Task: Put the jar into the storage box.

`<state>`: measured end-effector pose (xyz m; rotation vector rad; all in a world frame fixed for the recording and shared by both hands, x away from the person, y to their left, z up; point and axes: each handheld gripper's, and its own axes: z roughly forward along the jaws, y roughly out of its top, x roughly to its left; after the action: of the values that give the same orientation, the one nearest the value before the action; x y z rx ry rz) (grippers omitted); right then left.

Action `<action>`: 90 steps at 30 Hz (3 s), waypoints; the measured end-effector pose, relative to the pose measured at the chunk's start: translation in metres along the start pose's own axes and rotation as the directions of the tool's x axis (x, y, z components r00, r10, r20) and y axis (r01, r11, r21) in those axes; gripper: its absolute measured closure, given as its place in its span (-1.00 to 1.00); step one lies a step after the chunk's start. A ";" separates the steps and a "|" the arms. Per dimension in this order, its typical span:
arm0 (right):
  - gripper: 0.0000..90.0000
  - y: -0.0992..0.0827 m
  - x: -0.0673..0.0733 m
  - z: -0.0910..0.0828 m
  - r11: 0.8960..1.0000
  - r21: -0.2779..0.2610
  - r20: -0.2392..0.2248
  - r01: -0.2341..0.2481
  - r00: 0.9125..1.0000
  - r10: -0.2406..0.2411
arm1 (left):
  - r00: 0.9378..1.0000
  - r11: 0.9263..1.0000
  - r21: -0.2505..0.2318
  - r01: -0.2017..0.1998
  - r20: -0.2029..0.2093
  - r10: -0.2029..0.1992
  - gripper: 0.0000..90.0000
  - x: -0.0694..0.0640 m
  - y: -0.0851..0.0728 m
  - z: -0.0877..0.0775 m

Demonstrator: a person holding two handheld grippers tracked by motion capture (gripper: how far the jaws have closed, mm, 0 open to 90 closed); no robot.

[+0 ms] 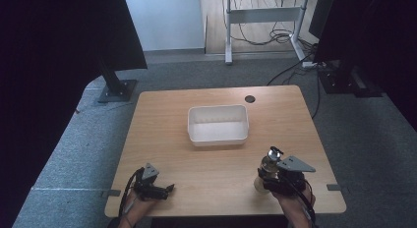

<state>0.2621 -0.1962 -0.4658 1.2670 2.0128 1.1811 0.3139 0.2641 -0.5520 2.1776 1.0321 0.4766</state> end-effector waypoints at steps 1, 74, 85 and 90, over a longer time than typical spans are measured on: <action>-0.27 0.000 0.000 0.000 1.000 0.001 -0.005 0.001 1.000 -0.001 | 1.000 1.000 0.000 0.000 0.000 0.000 -1.00 0.000 0.000 0.000; -0.24 0.100 0.012 0.071 0.999 -0.024 -0.064 0.047 0.997 -0.049 | 1.000 1.000 -0.002 0.004 0.001 -0.004 -1.00 0.000 0.000 0.000; -0.24 0.120 0.016 0.085 0.998 -0.031 -0.063 0.055 0.996 -0.057 | 1.000 1.000 -0.002 0.002 0.000 -0.002 -1.00 0.000 0.000 0.000; -0.24 0.130 0.018 0.094 0.997 -0.032 -0.067 0.064 0.996 -0.066 | 1.000 1.000 -0.002 0.002 0.000 -0.002 -1.00 0.000 0.000 0.000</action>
<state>0.3863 -0.1155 -0.4014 1.1528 2.0611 1.2337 0.3139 0.2640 -0.5521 2.1740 1.0335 0.4763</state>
